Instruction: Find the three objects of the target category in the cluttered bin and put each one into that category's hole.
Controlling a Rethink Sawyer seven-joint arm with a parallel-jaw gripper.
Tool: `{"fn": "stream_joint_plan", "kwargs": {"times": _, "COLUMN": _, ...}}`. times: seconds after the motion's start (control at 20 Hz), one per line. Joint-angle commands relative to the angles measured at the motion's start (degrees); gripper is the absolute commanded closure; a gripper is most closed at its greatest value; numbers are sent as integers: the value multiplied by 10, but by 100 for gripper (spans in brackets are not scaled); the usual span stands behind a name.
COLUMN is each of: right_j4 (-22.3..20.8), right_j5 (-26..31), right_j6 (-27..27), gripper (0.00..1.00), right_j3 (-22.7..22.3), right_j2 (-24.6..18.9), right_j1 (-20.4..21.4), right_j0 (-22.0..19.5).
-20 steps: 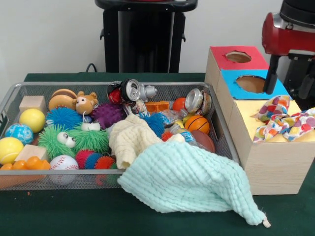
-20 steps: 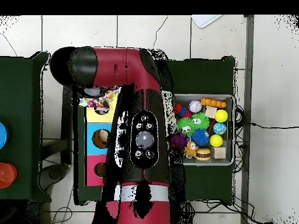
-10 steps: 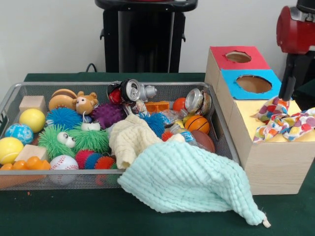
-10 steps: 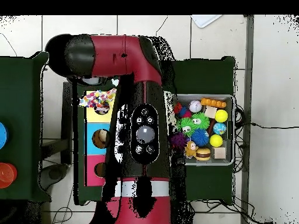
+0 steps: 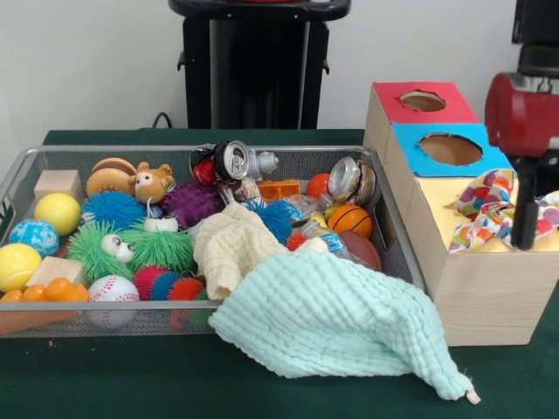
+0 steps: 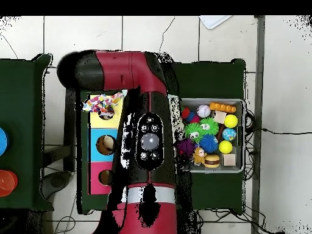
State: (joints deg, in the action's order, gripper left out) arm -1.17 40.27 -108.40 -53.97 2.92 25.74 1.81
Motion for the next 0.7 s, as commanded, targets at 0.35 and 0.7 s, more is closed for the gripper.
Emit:
{"fn": "stream_joint_plan", "kwargs": {"times": 0.35, "right_j4": -21, "right_j5": -5, "right_j6": -7, "gripper": 100, "right_j3": -127, "right_j2": -41, "right_j1": -40, "right_j0": -5}}
{"fn": "stream_joint_plan", "kwargs": {"times": 0.7, "right_j4": 2, "right_j5": 105, "right_j6": -4, "gripper": 100, "right_j3": -97, "right_j2": -51, "right_j1": -68, "right_j0": -9}}
